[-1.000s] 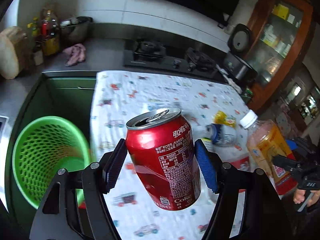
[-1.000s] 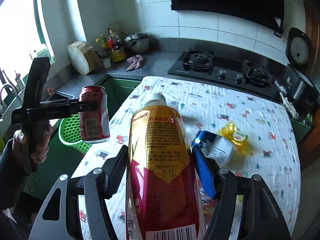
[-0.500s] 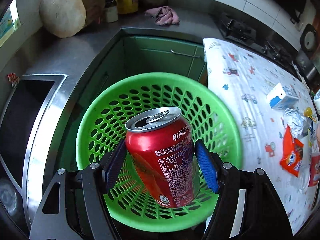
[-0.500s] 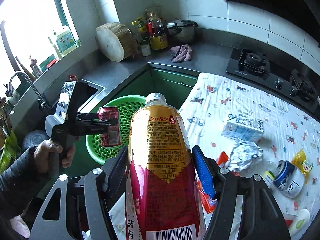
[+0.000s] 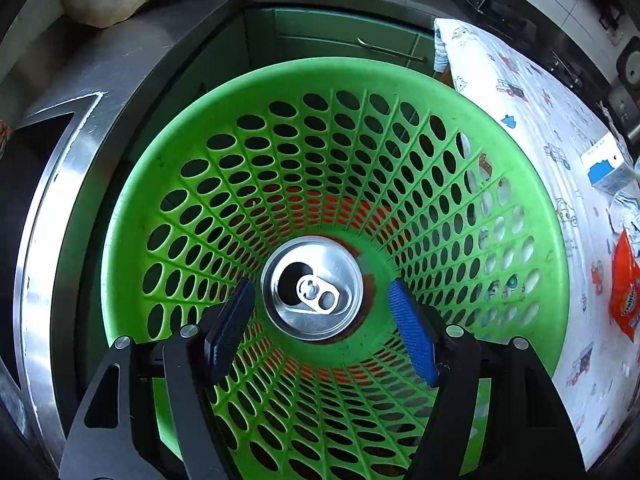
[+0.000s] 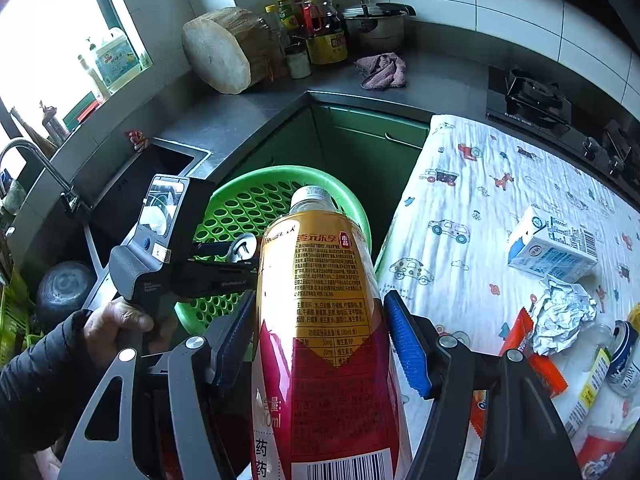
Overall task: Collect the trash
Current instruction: 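Carry the Coke can over the green basket and release it with left while right carries the bottle, then lower the drink bottle into the green basket and open the right tool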
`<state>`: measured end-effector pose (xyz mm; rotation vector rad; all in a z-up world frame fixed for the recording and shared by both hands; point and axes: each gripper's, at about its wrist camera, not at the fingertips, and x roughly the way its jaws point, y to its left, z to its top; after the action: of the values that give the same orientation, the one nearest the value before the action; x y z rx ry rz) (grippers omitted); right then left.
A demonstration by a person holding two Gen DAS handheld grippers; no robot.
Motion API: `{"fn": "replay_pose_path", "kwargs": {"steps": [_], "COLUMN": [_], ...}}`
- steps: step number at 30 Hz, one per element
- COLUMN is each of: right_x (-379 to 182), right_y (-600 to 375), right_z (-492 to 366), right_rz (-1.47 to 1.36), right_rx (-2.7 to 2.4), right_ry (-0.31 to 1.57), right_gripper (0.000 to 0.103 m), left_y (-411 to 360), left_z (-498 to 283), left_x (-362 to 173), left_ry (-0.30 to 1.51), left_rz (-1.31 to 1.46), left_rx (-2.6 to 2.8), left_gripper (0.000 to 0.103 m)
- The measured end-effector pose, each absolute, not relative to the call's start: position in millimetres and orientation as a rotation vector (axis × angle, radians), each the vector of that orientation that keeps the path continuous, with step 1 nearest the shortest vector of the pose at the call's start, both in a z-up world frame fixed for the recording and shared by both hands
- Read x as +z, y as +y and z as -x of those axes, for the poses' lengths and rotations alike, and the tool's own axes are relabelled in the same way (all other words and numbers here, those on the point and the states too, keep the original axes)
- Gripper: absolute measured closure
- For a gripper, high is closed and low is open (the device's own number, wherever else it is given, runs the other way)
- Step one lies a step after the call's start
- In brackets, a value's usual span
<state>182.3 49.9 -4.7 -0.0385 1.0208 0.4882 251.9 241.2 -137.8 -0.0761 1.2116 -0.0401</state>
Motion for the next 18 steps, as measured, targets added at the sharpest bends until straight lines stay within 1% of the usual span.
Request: {"fn": "replay_pose_path", "kwargs": {"steps": [4, 10, 18], "right_x": [-10.1, -21.9, -58.6], "right_y": [58.2, 85.2, 128.4], "right_z": [-188.0, -204.3, -234.6], "right_rz": [0.048, 0.078, 0.139], "right_rx": [0.482, 0.503, 0.483], "right_ry": [1.037, 1.064, 1.143], "right_gripper": [0.040, 0.040, 0.040], "left_y": [250.2, 273.6, 303.7], "left_z": [-248.0, -229.9, -197.3], "left_x": [-132.5, -109.4, -80.0], "left_ry": [1.197, 1.137, 1.057], "left_rz": [0.096, 0.153, 0.188], "left_rx": [-0.043, -0.039, 0.002], "left_gripper": [0.032, 0.031, 0.029]}}
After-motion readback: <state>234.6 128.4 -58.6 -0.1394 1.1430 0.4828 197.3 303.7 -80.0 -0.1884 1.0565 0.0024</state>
